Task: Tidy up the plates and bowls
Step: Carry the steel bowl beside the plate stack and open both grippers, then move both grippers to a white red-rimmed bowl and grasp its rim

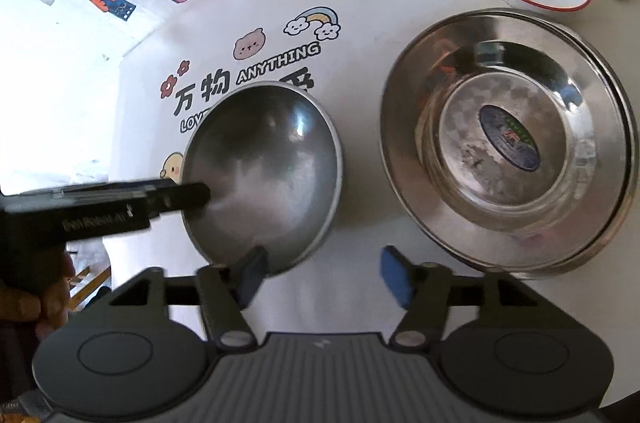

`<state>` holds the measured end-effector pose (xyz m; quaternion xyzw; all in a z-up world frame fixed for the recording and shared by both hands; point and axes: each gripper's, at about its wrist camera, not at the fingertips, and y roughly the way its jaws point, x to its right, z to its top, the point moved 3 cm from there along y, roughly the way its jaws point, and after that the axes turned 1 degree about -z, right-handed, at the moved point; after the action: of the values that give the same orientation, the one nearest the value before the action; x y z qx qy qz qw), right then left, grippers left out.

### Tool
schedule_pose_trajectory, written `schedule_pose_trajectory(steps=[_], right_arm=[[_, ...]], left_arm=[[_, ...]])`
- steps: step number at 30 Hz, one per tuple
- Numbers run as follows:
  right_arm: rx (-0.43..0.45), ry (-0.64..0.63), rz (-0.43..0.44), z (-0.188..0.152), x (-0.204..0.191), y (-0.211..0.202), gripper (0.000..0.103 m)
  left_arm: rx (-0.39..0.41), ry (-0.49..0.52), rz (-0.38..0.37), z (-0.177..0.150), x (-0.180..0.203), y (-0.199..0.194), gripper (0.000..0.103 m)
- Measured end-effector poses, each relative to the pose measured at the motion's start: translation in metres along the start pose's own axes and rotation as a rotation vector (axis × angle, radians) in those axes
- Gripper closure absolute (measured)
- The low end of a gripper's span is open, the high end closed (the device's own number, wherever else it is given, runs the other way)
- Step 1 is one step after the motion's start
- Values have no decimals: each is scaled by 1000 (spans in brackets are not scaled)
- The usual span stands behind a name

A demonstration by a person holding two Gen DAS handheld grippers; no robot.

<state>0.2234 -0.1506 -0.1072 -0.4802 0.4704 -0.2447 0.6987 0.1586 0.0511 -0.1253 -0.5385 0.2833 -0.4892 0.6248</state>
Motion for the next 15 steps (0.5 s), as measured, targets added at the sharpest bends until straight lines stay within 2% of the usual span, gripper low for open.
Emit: schedule_pose_trajectory(steps=[7,13,15], right_arm=[[35,-81,-17,2,5,-32,3],[140,-94,-43,21,22,-60,0],[198,-94,-46,29,32,-68,0]], left_arm=[[72,-19,64,24,10,-13,15],[111,-44,60,52,30,-11,1],[126,-54,43,63,37,-9,1]])
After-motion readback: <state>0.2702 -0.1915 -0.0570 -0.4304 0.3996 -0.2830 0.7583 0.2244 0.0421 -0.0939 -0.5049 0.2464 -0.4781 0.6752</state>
